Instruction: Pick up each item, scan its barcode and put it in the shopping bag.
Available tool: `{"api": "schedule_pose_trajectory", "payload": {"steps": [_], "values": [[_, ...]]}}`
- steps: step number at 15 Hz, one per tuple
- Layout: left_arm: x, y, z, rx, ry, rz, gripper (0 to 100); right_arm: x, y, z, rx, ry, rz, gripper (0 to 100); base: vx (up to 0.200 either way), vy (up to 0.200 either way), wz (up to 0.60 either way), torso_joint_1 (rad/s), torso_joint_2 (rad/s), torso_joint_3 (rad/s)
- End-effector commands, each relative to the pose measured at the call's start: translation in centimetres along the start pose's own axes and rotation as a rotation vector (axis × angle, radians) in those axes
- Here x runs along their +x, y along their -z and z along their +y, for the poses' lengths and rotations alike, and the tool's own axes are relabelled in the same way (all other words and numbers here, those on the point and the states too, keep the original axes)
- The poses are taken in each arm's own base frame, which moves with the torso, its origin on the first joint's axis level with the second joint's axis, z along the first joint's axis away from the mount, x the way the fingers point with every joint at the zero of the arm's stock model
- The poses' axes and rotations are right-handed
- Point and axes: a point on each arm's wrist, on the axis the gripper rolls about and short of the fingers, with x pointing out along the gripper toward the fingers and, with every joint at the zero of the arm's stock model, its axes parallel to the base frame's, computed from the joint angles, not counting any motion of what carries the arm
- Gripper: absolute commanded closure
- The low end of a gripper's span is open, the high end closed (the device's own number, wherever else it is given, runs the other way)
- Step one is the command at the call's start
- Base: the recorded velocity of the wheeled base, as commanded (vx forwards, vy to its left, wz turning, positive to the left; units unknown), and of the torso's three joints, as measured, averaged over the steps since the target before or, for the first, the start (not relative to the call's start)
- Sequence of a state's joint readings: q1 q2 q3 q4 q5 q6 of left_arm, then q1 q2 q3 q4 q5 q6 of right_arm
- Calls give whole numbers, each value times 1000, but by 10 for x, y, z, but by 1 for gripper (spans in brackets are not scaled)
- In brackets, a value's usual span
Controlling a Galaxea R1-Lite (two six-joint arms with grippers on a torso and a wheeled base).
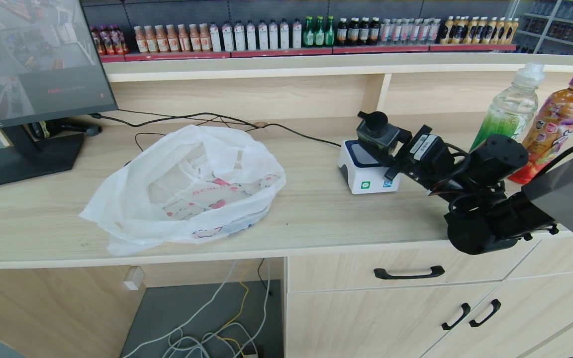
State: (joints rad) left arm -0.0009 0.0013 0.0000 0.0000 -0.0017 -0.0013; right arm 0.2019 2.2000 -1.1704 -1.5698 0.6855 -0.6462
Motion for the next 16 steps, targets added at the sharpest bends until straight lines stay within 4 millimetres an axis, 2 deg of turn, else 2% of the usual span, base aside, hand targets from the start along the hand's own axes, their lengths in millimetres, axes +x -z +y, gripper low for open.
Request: {"api": "schedule_pose_trajectory", "payload": {"steps": [1,10,16], "values": [[0,0,0,0,1,0,0,0,-1,0,-5,-1,-2,100,0,0,0,0,0,0],[0,0,0,0,1,0,0,0,-2,0,-5,0,-1,100,0,0,0,0,0,0],[0,0,0,0,1,0,0,2,-17,-6,5,37,-1,100,0,0,0,0,0,0]]}}
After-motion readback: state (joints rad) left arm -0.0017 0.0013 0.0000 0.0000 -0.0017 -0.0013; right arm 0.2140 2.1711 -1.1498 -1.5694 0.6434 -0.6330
